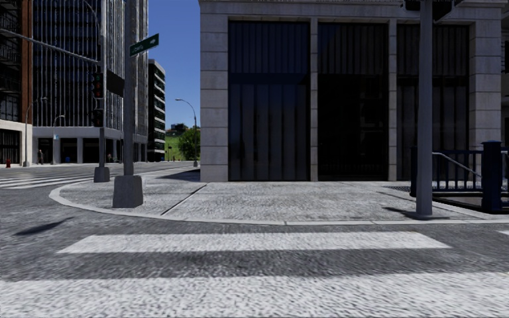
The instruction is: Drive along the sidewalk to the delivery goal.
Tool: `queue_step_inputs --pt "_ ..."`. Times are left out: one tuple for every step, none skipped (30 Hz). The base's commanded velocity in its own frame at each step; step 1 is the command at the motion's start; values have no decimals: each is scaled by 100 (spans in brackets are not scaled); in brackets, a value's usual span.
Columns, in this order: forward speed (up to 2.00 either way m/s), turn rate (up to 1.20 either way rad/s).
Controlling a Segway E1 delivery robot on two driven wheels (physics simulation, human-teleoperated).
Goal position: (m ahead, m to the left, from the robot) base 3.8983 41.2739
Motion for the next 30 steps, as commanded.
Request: queue_step_inputs --pt "200 0" --pt "200 0" --pt "200 0" --pt "200 0" --pt "200 0" --pt "200 0" --pt "200 0" --pt "200 0" --pt "200 0" --pt "200 0" --pt "200 0" --pt "200 0" --pt "200 0" --pt "200 0" --pt "200 3" --pt "200 10" --pt "200 13" --pt "191 16" --pt "191 16" --pt "177 17" --pt "161 18" --pt "155 21" --pt "155 21" --pt "154 25" --pt "153 29" --pt "153 31" --pt "153 31" --pt "153 32" --pt "153 32" --pt "153 32"
